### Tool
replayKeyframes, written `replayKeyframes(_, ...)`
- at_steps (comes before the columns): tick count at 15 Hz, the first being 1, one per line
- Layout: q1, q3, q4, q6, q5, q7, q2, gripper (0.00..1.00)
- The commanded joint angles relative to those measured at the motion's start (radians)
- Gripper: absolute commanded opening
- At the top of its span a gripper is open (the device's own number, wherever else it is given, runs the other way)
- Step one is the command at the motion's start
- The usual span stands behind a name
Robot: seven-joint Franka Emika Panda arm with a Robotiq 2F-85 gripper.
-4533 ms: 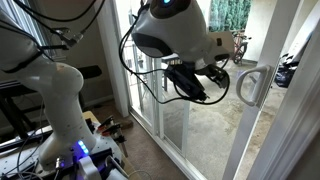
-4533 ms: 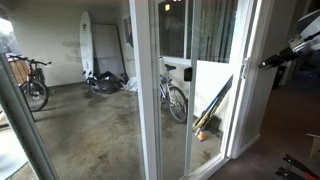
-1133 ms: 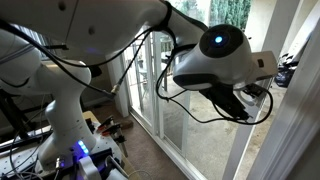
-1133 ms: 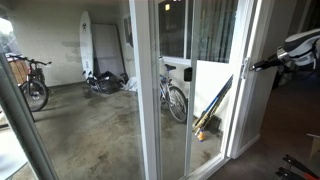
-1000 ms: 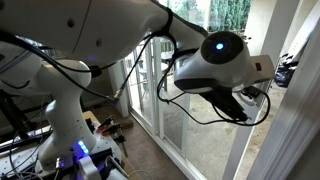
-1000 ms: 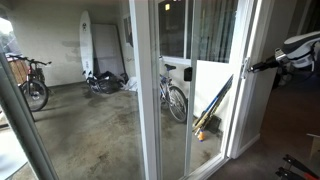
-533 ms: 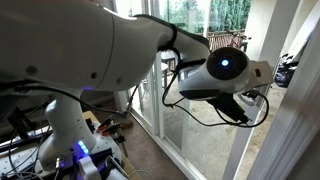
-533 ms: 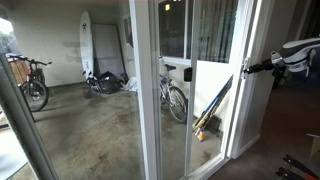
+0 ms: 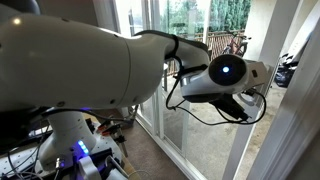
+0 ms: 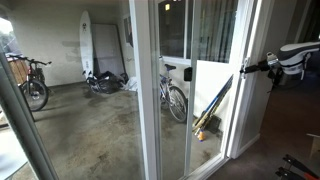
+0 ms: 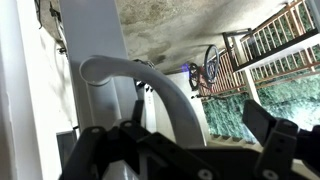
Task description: Open the sliding door
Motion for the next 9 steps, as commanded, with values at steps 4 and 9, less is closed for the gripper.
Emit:
replayKeyframes(4,0.023,0.023,-0.063,0.054,-0.084,-0.020,0.013,1.00)
replayKeyframes(9,0.040,0.012,-0.116,0.136,-0.108,-0.001,0.037,1.00)
